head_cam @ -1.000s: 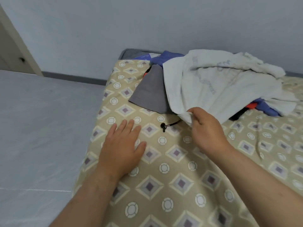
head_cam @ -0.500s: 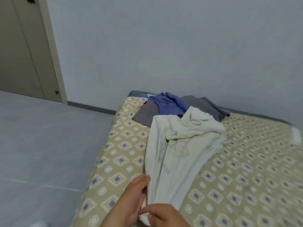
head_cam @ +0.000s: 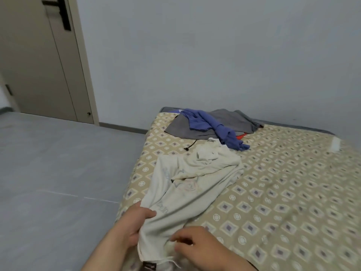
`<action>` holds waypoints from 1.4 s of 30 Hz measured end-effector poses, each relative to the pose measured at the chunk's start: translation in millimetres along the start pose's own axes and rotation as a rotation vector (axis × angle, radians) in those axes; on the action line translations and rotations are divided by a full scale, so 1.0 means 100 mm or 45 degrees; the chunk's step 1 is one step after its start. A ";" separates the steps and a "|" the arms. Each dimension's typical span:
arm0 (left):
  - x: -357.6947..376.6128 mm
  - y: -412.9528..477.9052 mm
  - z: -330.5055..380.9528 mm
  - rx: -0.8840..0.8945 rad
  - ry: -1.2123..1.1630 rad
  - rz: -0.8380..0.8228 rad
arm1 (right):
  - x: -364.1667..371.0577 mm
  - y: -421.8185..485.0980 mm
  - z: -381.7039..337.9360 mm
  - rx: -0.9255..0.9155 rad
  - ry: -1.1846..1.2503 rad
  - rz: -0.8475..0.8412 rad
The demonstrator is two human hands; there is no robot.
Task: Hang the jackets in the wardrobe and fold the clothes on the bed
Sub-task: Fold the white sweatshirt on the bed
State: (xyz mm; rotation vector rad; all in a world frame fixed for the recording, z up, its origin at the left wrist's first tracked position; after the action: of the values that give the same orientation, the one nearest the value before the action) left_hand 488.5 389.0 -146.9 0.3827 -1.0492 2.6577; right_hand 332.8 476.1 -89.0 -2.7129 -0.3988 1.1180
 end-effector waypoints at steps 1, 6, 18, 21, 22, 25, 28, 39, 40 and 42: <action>-0.13 -0.02 -0.07 0.025 0.070 0.030 | 0.02 0.02 0.07 0.020 0.034 0.060; -0.73 -0.27 -0.38 -0.017 0.680 0.238 | -0.06 0.12 0.36 0.043 0.041 0.228; -0.81 0.06 -0.11 0.545 1.404 0.738 | -0.31 0.85 0.79 0.099 -0.169 0.215; -0.47 0.18 -0.12 0.691 1.490 0.491 | -0.23 1.09 0.85 0.101 -0.209 0.134; -0.41 0.23 -0.16 0.708 1.516 0.431 | -0.18 1.17 0.87 0.121 -0.194 0.101; -0.32 0.36 -0.29 0.670 1.634 0.321 | 0.06 1.35 0.98 0.182 -0.146 0.042; -0.33 0.46 -0.30 0.677 1.739 0.342 | 0.18 1.41 1.04 0.172 -0.199 0.202; -0.54 0.40 -0.16 0.052 1.738 0.172 | -0.07 1.28 1.07 0.097 -0.077 0.512; -0.63 0.37 -0.17 -0.072 1.778 0.115 | -0.14 1.26 1.07 0.103 -0.089 0.582; -0.77 0.28 -0.18 -0.252 1.917 0.026 | -0.25 1.23 1.07 0.111 -0.159 0.693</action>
State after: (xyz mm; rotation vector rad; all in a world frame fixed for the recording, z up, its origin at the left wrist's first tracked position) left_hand 548.4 370.5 -202.5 -1.4120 -0.6681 1.8759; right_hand 260.9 358.2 -180.1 -2.7526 0.3945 1.3906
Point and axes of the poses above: each hand's wrist, its own y-axis towards the middle knuckle, its own x-axis out of the palm, z = x × y, the point moved 6 cm from there along y, towards the middle knuckle, and after that the axes turned 1 degree about -x, right-handed, at the moved point
